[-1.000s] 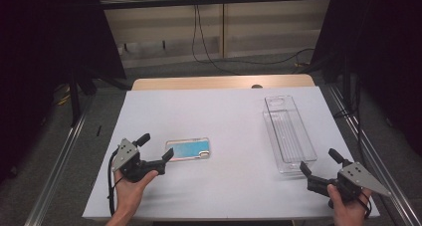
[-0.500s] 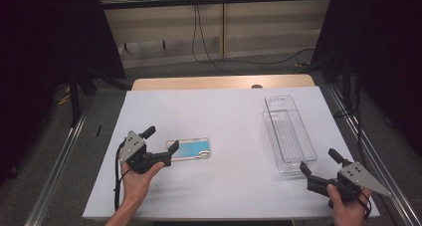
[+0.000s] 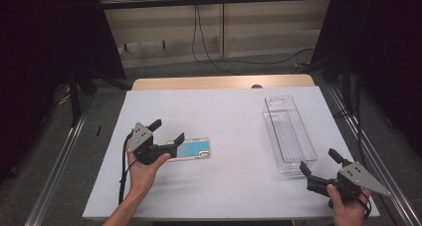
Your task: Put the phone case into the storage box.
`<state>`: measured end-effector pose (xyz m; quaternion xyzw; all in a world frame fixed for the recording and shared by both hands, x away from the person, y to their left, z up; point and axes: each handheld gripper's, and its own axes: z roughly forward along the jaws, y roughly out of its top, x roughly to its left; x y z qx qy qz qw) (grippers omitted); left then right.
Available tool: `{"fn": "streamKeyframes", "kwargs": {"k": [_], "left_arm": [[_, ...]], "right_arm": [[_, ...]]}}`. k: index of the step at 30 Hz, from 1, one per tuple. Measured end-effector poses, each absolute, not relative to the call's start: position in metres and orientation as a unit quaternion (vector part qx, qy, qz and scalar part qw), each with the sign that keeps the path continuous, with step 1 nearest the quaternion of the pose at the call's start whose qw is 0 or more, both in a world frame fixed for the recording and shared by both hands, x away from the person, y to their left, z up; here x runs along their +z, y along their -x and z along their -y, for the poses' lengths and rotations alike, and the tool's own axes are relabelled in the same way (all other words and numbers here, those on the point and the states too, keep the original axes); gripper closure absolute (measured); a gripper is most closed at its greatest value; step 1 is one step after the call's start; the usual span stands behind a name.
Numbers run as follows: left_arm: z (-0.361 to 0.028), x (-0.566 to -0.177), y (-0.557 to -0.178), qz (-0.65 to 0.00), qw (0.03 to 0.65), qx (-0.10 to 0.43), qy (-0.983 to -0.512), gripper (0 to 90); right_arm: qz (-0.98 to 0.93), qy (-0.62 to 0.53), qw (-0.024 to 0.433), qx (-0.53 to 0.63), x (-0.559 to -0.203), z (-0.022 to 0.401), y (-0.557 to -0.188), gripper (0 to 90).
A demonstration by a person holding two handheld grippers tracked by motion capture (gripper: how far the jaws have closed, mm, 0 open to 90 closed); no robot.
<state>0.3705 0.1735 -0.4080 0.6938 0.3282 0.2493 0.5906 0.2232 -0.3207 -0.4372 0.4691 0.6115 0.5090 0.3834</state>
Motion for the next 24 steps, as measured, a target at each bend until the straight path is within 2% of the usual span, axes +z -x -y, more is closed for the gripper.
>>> {"fn": "streamKeyframes", "kwargs": {"k": [16,24], "left_arm": [[-0.153,-0.398,-0.391,-0.312,0.595,0.258,-0.694,8.4],[-0.155,-0.402,-0.396,-0.309,0.59,0.258,-0.7,19.8]], "right_arm": [[-0.612,-0.469,0.383,0.509,-0.437,0.322,-0.223,0.8],[-0.613,-0.468,0.382,0.509,-0.437,0.321,-0.223,0.8]]}}
